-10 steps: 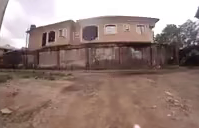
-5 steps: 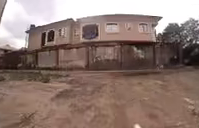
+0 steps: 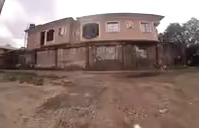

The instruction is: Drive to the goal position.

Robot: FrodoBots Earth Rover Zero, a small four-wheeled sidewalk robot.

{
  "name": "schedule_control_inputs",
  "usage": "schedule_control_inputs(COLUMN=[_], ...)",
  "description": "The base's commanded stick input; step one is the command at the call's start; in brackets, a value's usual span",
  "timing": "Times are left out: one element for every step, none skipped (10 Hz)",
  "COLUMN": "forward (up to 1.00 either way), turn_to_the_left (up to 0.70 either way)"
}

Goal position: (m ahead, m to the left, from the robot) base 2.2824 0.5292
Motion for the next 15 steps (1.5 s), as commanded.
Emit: schedule_control_inputs(forward=[1.0, 1.0, 1.0, 1.0, 1.0, 1.0, 1.0, 1.0, 1.0, 1.0, 1.0, 1.0, 1.0, 1.0, 1.0], turn_to_the_left=[0.0, 0.0, 0.0, 0.0, 0.0, 0.0, 0.0, 0.0, 0.0, 0.0, 0.0, 0.0, 0.0, 0.0, 0.0])
